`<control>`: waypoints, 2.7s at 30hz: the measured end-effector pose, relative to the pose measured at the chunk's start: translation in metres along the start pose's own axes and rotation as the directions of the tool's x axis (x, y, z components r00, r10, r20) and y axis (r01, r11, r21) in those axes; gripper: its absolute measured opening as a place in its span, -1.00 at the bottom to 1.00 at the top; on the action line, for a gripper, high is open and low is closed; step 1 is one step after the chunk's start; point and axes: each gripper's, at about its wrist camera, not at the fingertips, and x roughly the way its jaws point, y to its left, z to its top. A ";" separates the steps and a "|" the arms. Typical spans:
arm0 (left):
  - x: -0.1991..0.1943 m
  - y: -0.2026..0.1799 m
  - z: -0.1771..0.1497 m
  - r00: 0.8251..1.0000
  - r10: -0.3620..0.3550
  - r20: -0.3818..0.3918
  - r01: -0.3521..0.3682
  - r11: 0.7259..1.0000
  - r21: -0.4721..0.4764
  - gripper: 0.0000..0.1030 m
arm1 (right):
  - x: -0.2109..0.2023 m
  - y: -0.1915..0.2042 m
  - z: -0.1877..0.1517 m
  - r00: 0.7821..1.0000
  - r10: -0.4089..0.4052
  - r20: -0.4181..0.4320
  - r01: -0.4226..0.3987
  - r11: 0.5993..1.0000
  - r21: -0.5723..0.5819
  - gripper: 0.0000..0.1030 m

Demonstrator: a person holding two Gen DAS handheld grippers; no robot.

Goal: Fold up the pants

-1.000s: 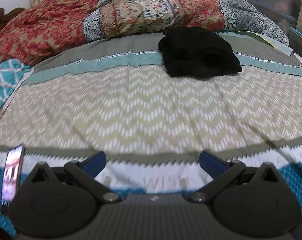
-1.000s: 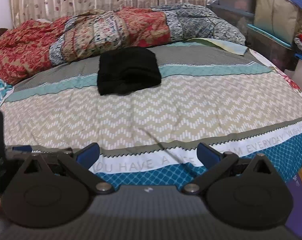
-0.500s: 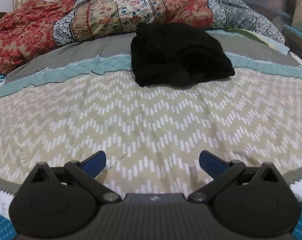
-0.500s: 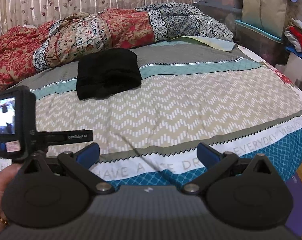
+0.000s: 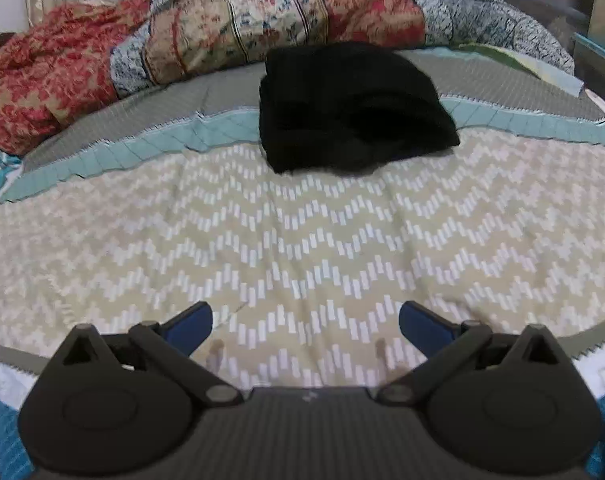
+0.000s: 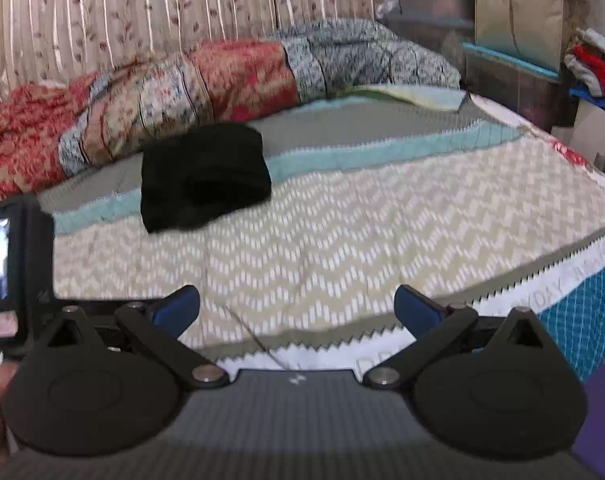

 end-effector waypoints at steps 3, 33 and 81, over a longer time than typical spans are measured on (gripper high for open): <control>-0.027 0.003 -0.001 1.000 0.008 0.019 -0.008 1.000 -0.008 1.00 | -0.007 0.002 0.012 0.998 0.015 0.067 -0.013 1.000 -0.027 1.00; -0.171 0.002 0.063 0.893 0.265 0.365 -0.281 0.960 -0.009 1.00 | -0.031 0.035 0.085 0.946 0.242 0.217 -0.250 0.968 0.008 1.00; -0.101 -0.013 0.014 0.923 0.359 0.138 -0.379 0.910 0.168 1.00 | 0.001 0.012 0.047 0.965 0.257 0.059 -0.263 0.956 0.127 1.00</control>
